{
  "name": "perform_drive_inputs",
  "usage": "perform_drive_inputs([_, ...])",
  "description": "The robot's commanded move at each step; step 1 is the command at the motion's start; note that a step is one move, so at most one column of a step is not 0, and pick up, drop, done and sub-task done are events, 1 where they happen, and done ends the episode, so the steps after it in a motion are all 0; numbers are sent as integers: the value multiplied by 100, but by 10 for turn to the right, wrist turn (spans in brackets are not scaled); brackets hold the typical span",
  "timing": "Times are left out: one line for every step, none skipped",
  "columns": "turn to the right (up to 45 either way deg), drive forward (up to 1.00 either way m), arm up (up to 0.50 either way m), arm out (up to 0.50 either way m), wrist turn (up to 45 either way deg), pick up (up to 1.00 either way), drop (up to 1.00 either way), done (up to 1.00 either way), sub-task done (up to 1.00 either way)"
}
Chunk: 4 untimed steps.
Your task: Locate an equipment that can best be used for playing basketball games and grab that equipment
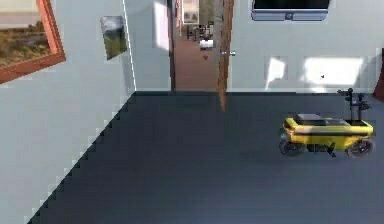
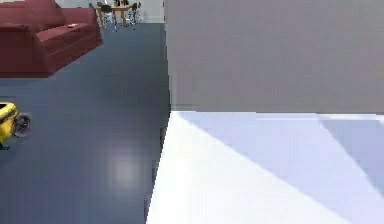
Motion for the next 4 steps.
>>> perform_drive_inputs([0,100,0,0,0,0,0,0,0])
perform_drive_inputs([0,100,0,0,0,0,0,0,0])
perform_drive_inputs([0,100,0,0,0,0,0,0,0])
perform_drive_inputs([90,0,0,0,0,0,0,0,0])
